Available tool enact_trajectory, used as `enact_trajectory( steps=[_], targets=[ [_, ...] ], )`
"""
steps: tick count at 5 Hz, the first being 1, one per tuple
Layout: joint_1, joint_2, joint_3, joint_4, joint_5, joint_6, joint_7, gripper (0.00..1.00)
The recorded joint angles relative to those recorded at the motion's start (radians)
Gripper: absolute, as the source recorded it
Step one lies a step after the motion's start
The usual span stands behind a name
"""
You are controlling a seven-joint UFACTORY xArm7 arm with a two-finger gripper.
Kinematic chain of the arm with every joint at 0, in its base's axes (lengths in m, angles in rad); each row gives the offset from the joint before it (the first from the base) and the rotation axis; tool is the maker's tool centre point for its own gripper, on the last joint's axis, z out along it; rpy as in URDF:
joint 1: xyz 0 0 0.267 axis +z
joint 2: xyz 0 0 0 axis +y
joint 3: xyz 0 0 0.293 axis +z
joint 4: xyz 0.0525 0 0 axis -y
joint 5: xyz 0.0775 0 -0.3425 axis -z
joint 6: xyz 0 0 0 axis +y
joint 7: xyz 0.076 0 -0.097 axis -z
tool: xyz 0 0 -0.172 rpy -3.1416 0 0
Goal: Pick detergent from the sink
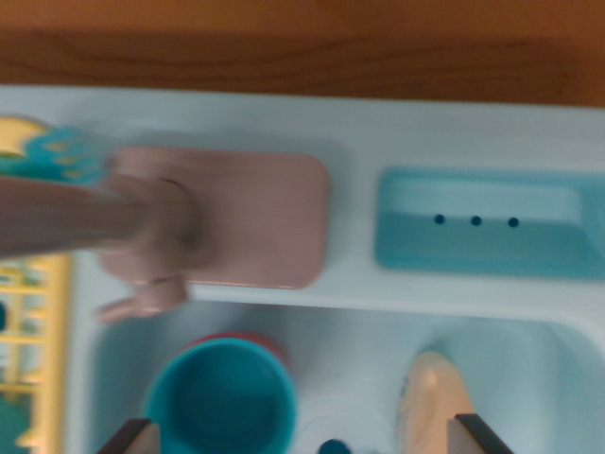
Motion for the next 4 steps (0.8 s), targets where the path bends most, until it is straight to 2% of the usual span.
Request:
enact_trajectory(
  steps=[1,2,3,4],
  targets=[
    [0.0,0.0,0.0,0.0,0.0,0.0,0.0,0.0],
    [-0.0097,0.013,-0.01,-0.034,0.0054,-0.044,-0.027,0.0],
    [-0.0097,0.013,-0.01,-0.034,0.0054,-0.044,-0.027,0.0],
    [-0.0189,0.025,-0.019,-0.066,0.0105,-0.086,-0.053,0.0]
  ],
)
